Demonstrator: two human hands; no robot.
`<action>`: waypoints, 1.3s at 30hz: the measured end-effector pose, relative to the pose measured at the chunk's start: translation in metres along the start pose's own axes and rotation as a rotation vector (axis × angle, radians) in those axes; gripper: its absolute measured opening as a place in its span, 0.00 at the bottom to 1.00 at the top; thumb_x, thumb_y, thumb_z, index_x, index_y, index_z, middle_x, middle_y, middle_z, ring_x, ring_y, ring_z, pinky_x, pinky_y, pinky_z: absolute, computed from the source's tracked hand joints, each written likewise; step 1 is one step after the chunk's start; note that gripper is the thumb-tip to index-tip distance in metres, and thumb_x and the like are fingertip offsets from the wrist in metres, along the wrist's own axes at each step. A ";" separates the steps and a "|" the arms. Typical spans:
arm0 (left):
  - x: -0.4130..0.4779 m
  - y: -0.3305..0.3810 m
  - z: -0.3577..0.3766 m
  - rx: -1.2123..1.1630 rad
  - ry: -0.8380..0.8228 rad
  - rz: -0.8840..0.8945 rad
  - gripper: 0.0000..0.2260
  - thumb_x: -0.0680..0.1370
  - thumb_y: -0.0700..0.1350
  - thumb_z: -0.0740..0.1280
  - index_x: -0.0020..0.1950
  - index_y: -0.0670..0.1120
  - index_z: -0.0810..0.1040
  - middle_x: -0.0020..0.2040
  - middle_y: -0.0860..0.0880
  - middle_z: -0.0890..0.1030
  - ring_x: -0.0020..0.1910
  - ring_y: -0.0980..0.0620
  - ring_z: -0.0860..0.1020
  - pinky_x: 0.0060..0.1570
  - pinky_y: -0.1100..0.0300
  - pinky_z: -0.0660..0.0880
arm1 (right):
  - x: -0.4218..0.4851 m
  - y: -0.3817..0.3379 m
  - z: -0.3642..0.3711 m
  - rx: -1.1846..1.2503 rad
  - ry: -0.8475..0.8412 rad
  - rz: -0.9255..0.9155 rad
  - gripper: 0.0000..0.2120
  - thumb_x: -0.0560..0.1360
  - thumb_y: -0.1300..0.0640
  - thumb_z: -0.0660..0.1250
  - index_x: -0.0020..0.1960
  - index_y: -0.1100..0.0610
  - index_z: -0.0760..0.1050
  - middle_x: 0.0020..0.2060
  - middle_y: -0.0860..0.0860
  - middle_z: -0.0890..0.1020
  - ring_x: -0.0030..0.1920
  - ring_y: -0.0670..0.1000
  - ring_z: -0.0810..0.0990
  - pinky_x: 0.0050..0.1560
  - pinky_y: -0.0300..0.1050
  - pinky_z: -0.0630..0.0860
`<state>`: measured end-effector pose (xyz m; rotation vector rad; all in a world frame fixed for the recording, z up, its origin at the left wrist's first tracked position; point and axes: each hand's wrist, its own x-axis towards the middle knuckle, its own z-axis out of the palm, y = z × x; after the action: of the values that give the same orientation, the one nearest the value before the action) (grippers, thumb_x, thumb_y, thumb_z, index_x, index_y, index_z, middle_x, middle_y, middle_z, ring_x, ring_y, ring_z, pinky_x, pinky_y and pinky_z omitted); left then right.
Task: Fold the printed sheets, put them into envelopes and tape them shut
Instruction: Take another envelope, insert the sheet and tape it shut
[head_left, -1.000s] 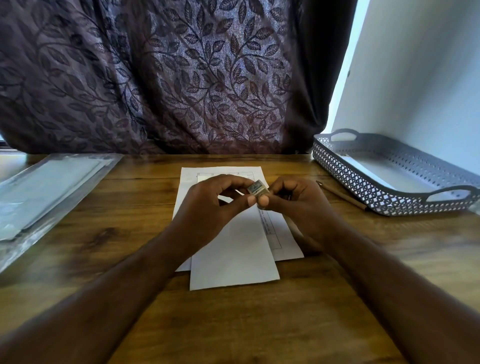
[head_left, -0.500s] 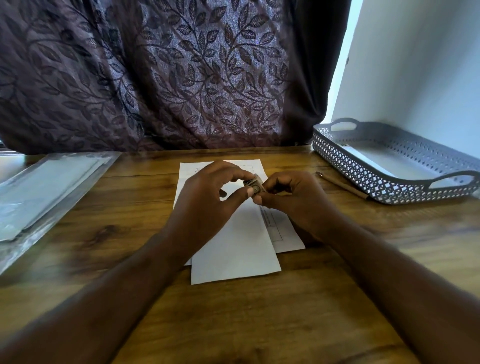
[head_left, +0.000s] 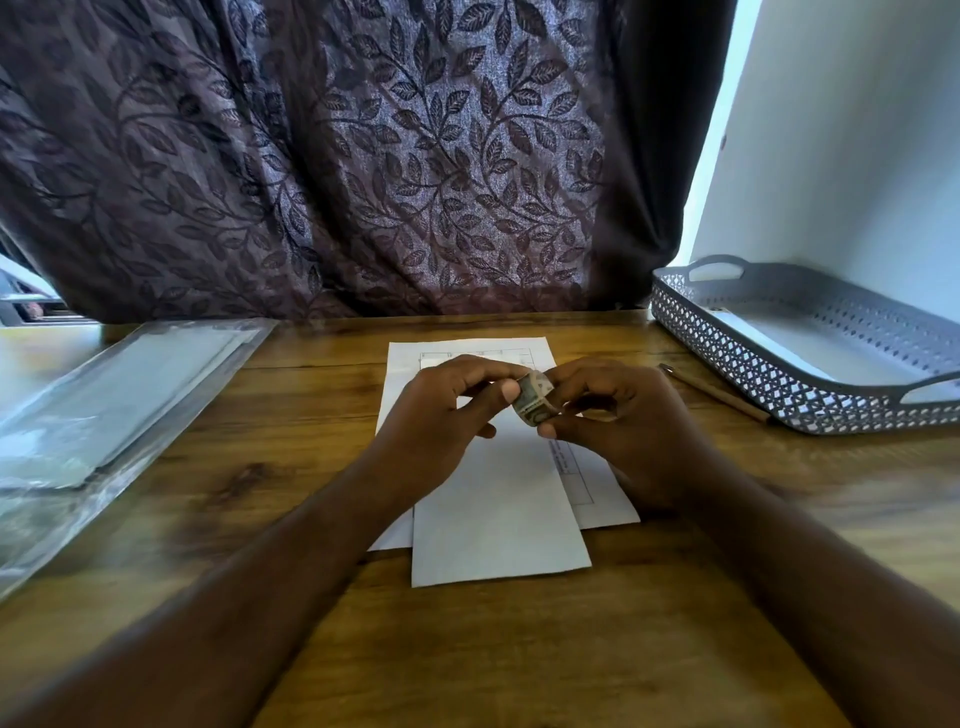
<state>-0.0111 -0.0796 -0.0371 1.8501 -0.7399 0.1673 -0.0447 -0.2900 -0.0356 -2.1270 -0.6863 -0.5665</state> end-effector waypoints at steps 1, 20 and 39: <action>0.000 0.001 -0.001 -0.026 0.001 -0.016 0.10 0.81 0.42 0.65 0.55 0.56 0.80 0.54 0.54 0.82 0.53 0.52 0.81 0.44 0.58 0.83 | 0.000 -0.002 0.000 0.018 0.002 -0.010 0.11 0.70 0.53 0.76 0.49 0.42 0.81 0.53 0.39 0.84 0.55 0.43 0.83 0.52 0.39 0.81; -0.002 0.009 -0.010 -0.204 -0.025 -0.192 0.06 0.81 0.40 0.66 0.48 0.48 0.81 0.45 0.50 0.85 0.43 0.52 0.85 0.42 0.62 0.81 | 0.000 -0.002 0.001 0.037 -0.082 0.016 0.23 0.68 0.43 0.75 0.61 0.47 0.79 0.53 0.43 0.83 0.54 0.49 0.82 0.51 0.52 0.83; 0.005 0.000 -0.008 -0.143 0.064 -0.218 0.07 0.83 0.40 0.62 0.49 0.45 0.80 0.47 0.47 0.85 0.41 0.48 0.85 0.45 0.52 0.81 | -0.009 0.039 -0.042 -0.380 0.196 0.441 0.11 0.71 0.51 0.77 0.52 0.49 0.82 0.43 0.43 0.84 0.43 0.43 0.83 0.40 0.35 0.74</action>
<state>-0.0056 -0.0748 -0.0320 1.7664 -0.4897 0.0316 -0.0326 -0.3465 -0.0392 -2.4292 0.0122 -0.6837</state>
